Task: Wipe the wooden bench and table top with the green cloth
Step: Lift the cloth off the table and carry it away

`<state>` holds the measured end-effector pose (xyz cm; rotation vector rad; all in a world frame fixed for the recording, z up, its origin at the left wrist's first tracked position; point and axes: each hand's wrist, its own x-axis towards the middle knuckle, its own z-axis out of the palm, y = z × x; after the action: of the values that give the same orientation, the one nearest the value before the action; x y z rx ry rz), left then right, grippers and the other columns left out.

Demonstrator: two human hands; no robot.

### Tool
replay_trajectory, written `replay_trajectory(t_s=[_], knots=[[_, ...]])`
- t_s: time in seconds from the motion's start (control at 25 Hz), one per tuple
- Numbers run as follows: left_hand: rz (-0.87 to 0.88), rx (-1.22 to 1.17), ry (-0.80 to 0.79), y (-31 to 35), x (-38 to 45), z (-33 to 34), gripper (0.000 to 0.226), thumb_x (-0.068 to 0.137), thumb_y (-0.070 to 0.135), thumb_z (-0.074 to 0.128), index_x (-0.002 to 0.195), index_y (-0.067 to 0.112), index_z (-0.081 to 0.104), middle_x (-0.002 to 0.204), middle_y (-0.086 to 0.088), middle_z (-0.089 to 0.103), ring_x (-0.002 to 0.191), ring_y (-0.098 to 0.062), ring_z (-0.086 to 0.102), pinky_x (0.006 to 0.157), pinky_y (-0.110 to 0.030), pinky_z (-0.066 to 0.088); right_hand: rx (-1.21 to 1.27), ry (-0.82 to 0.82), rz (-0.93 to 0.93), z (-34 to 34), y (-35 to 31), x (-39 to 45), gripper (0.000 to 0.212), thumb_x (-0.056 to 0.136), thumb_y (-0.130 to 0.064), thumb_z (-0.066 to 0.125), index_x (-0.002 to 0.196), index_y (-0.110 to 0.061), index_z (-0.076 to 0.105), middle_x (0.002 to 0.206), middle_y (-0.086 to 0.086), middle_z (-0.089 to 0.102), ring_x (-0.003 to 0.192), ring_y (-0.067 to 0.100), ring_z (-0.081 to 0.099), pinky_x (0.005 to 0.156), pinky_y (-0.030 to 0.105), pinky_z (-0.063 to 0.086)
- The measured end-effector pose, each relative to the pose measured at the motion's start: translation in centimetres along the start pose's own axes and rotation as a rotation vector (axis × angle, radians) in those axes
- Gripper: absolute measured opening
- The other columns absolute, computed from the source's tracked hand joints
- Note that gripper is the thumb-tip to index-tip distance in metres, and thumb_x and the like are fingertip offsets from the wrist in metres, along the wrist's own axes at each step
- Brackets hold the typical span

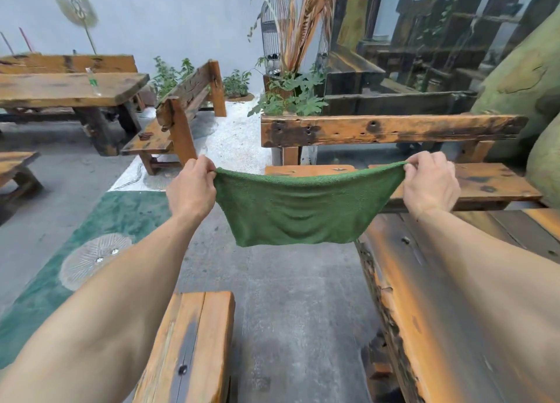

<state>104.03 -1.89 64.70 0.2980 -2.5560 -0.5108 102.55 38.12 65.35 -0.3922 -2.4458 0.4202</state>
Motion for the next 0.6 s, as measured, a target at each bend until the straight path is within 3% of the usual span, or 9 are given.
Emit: replay_trajectory(t_s=[0.2, 0.44, 0.6], knots=[[0.0, -0.019, -0.016, 0.6, 10.3, 8.0, 0.013, 0.105, 0.021, 0.045, 0.108, 0.019, 0.058, 0.114, -0.005, 0.061, 0.1, -0.032, 0.058, 0.074, -0.039, 0.033, -0.025, -0.017, 0.012, 8.6, -1.7, 8.3, 0.016, 0.102, -0.026, 0.051, 0.105, -0.018, 0.064, 0.116, 0.013, 0.058, 0.11, 0.036, 0.05, 0.088, 0.048, 0.043], [0.005, -0.049, -0.082, -0.6, 23.3, 19.3, 0.012, 0.104, 0.022, 0.044, 0.105, 0.021, 0.056, 0.11, -0.004, 0.059, 0.094, -0.032, 0.06, 0.075, -0.045, 0.046, -0.038, -0.045, 0.061, 20.2, -5.3, 18.9, 0.018, 0.102, -0.027, 0.05, 0.109, -0.017, 0.065, 0.119, 0.012, 0.057, 0.111, 0.036, 0.049, 0.089, 0.047, 0.041], [-0.007, -0.052, -0.15, -0.2, 30.7, 26.1, 0.013, 0.104, 0.021, 0.043, 0.107, 0.02, 0.056, 0.113, -0.004, 0.06, 0.096, -0.033, 0.059, 0.075, -0.043, 0.042, -0.047, -0.064, 0.128, 27.5, -7.1, 25.0, 0.018, 0.103, -0.026, 0.05, 0.109, -0.017, 0.064, 0.12, 0.013, 0.057, 0.113, 0.037, 0.05, 0.09, 0.047, 0.04]])
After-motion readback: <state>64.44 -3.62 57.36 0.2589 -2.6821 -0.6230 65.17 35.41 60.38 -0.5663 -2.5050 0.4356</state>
